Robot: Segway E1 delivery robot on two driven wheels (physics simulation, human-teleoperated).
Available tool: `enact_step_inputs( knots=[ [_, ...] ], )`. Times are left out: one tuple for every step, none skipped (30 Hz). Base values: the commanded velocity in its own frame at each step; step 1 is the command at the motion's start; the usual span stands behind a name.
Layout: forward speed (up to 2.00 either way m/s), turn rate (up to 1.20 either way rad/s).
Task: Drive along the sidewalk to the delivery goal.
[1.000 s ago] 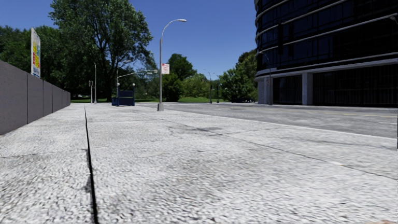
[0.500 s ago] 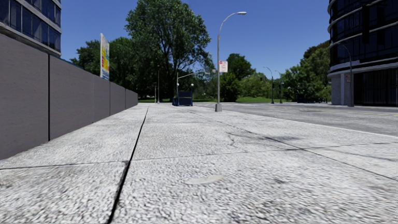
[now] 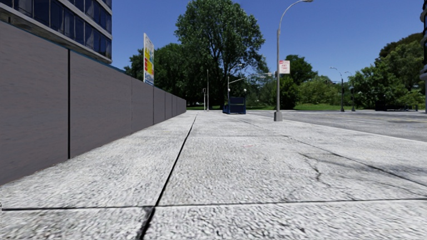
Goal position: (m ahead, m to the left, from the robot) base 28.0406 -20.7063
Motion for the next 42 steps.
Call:
enact_step_inputs(
  knots=[
    [2.0, 0.0],
    [2.0, 0.0],
    [2.0, 0.0],
    [2.0, 0.0],
    [2.0, 0.0],
    [2.0, 0.0],
    [2.0, 0.0],
    [2.0, 0.0],
    [2.0, 0.0],
    [1.97, 0.0],
    [1.97, 0.0],
    [1.93, 0.0],
    [1.92, 0.0],
    [1.92, 0.0],
    [1.92, 0.0],
    [1.92, 0.0],
    [1.92, 0.0],
    [1.92, 0.0],
    [1.92, 0.0],
    [1.92, 0.0],
    [1.95, 0.0],
    [2.0, 0.0],
    [2.0, 0.0],
    [2.0, 0.0],
    [2.0, 0.0],
    [2.0, 0.0],
    [2.0, 0.0],
    [2.0, 0.0],
    [2.0, 0.0],
    [2.0, 0.0],
    [2.0, 0.0],
    [2.0, 0.0],
    [2.0, 0.0],
    [2.0, 0.0],
    [2.0, 0.0],
    [2.0, 0.0],
    [2.0, 0.0],
    [2.0, 0.0],
    [2.0, 0.0],
    [2.0, 0.0],
    [2.0, 0.0],
    [2.0, 0.0]
  ],
)
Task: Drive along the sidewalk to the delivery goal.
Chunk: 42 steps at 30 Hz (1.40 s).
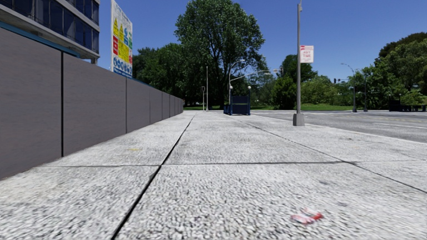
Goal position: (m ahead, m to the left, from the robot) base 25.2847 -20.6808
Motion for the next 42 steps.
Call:
enact_step_inputs(
  knots=[
    [2.0, 0.0],
    [2.0, 0.0],
    [2.0, 0.0],
    [2.0, 0.0],
    [2.0, 0.0],
    [2.0, 0.0],
    [2.0, 0.0],
    [2.0, 0.0],
    [2.0, 0.0],
    [2.0, 0.0],
    [2.0, 0.0],
    [2.0, 0.0],
    [2.0, 0.0],
    [2.0, 0.0],
    [2.0, 0.0],
    [2.0, 0.0],
    [2.0, 0.0],
    [2.0, 0.0],
    [2.0, 0.0],
    [2.0, 0.0],
    [2.0, 0.0],
    [2.0, 0.0],
    [2.0, 0.0],
    [2.0, 0.0],
    [2.0, 0.0],
    [2.0, 0.0],
    [2.0, 0.0],
    [2.0, 0.0],
    [2.0, 0.0],
    [2.0, 0.0],
    [2.0, 0.0],
    [2.0, 0.0],
    [2.0, 0.0],
    [2.0, 0.0],
    [2.0, 0.0],
    [2.0, 0.0],
    [2.0, 0.0],
    [2.0, 0.0],
    [2.0, 0.0],
    [2.0, 0.0],
    [2.0, 0.0],
    [2.0, 0.0]
  ],
)
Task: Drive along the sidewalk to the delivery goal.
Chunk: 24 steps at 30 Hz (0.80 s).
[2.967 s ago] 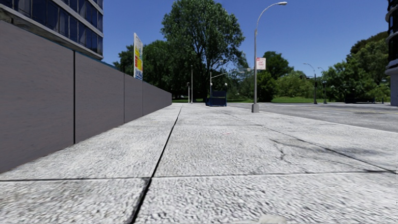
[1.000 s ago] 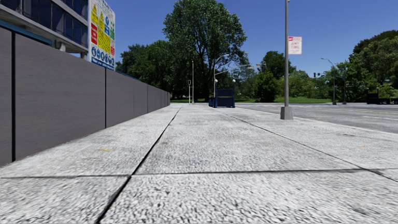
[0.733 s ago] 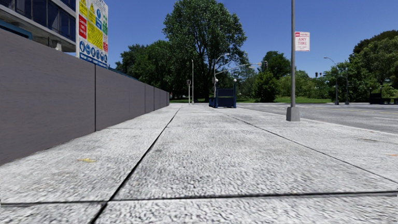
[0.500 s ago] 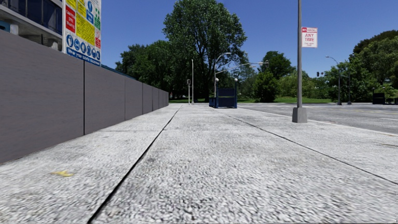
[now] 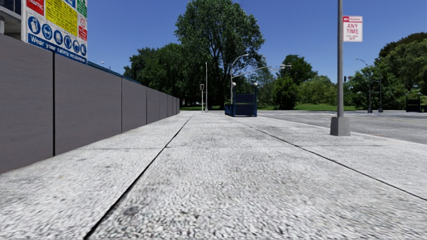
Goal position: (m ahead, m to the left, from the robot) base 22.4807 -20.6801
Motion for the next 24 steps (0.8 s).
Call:
enact_step_inputs(
  knots=[
    [2.0, 0.0],
    [2.0, 0.0],
    [2.0, 0.0],
    [2.0, 0.0],
    [2.0, 0.0],
    [2.0, 0.0],
    [2.0, 0.0],
    [2.0, 0.0],
    [2.0, 0.0],
    [2.0, 0.0],
    [2.0, 0.0],
    [2.0, 0.0],
    [2.0, 0.0],
    [2.0, 0.0],
    [2.0, 0.0],
    [2.0, 0.0],
    [2.0, 0.0],
    [2.0, 0.0],
    [2.0, 0.0],
    [2.0, 0.0],
    [2.0, 0.0],
    [2.0, 0.0],
    [2.0, 0.0],
    [2.0, 0.0]
  ],
)
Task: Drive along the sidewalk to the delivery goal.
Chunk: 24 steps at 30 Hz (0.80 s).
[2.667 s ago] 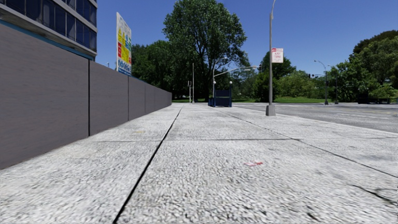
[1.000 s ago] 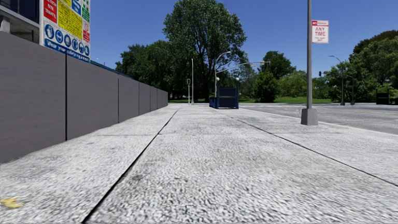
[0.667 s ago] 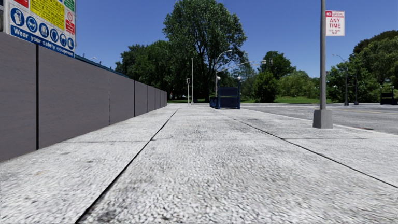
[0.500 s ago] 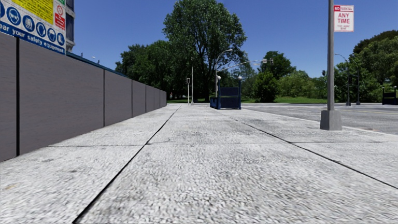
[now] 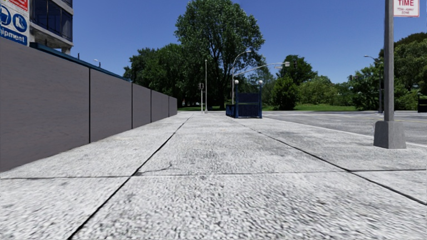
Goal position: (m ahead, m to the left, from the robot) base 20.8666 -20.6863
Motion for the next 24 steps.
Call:
enact_step_inputs(
  knots=[
    [2.0, 0.0],
    [2.0, 0.0],
    [2.0, 0.0],
    [2.0, 0.0],
    [2.0, 0.0],
    [2.0, 0.0],
    [2.0, 0.0],
    [2.0, 0.0],
    [2.0, 0.0],
    [2.0, 0.0],
    [2.0, 0.0],
    [2.0, 0.0],
    [2.0, 0.0],
    [2.0, 0.0],
    [2.0, 0.0],
    [2.0, 0.0],
    [2.0, 0.0],
    [2.0, 0.0],
    [2.0, 0.0],
    [2.0, 0.0],
    [2.0, 0.0],
    [2.0, 0.0],
    [2.0, 0.0],
    [2.0, 0.0]
  ],
)
